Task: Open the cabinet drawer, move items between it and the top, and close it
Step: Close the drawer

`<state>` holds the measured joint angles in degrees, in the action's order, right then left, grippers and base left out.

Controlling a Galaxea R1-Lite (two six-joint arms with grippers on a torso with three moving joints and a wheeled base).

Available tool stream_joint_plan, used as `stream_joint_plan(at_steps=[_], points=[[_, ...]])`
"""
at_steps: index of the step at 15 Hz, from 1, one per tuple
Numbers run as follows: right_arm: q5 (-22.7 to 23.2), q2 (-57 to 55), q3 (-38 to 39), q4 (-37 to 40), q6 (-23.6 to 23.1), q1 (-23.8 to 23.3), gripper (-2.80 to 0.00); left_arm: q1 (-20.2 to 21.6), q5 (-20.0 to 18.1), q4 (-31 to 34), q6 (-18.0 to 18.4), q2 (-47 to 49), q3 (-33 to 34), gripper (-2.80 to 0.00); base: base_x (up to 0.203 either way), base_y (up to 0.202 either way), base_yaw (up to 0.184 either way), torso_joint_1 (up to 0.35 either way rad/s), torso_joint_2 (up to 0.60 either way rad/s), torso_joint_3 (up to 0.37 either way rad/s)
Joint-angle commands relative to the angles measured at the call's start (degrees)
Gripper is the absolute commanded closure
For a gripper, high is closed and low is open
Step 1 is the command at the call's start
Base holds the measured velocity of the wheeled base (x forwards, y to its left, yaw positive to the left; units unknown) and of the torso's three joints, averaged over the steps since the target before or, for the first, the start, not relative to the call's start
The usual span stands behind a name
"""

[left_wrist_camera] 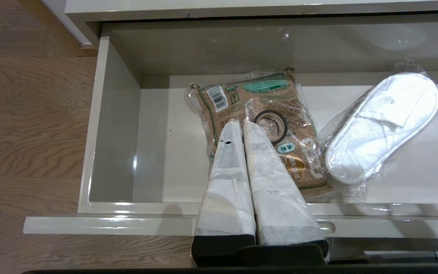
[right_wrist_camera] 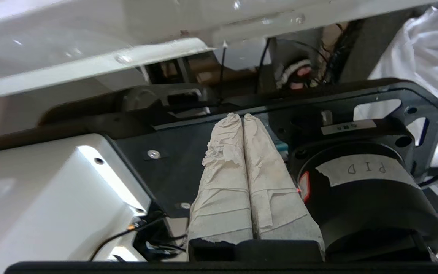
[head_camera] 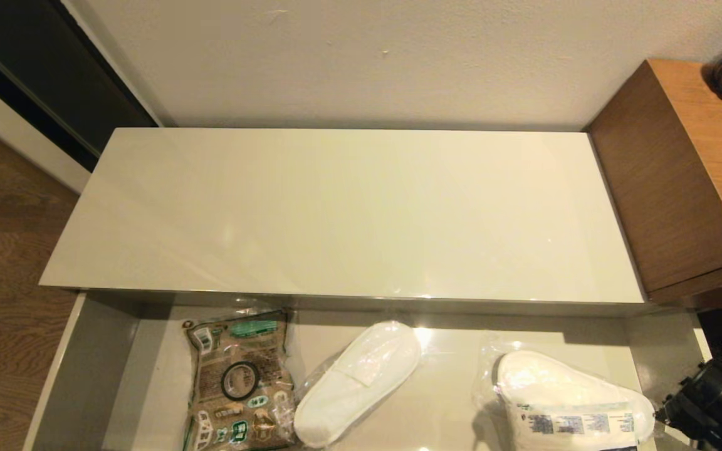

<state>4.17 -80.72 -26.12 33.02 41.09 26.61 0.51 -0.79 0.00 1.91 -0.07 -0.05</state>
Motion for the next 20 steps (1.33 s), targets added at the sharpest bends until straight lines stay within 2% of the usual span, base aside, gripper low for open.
stream_joint_plan(at_steps=[1,8,10,12,14,17,20], points=[[-0.3,-2.0,0.5,0.3,0.4,1.6,0.0,0.0,0.0,0.0,0.0,0.1,0.0,0.0,0.0,0.0,0.0,0.0,0.0,0.0],[-3.8,-2.0,0.4,4.3,0.4,6.4,0.0,0.0,0.0,0.0,0.0,0.1,0.0,0.0,0.0,0.0,0.0,0.0,0.0,0.0],[-3.9,-1.9,0.2,2.2,0.4,6.6,0.0,0.0,0.0,0.0,0.0,0.1,0.0,0.0,0.0,0.0,0.0,0.0,0.0,0.0],[-4.0,-2.8,0.9,-3.8,1.4,6.8,0.0,0.0,0.0,0.0,0.0,0.1,0.0,0.0,0.0,0.0,0.0,0.0,0.0,0.0],[-4.2,-3.8,1.4,-5.1,2.8,7.7,0.0,0.0,0.0,0.0,0.0,0.1,0.0,0.0,0.0,0.0,0.0,0.0,0.0,0.0],[-4.2,-9.0,5.7,-10.2,9.7,17.7,0.0,0.0,0.0,0.0,0.0,0.1,0.0,0.0,0.0,0.0,0.0,0.0,0.0,0.0],[-4.3,-16.8,11.1,-21.3,15.6,24.9,0.0,0.0,0.0,0.0,0.0,0.1,0.0,0.0,0.0,0.0,0.0,0.0,0.0,0.0]])
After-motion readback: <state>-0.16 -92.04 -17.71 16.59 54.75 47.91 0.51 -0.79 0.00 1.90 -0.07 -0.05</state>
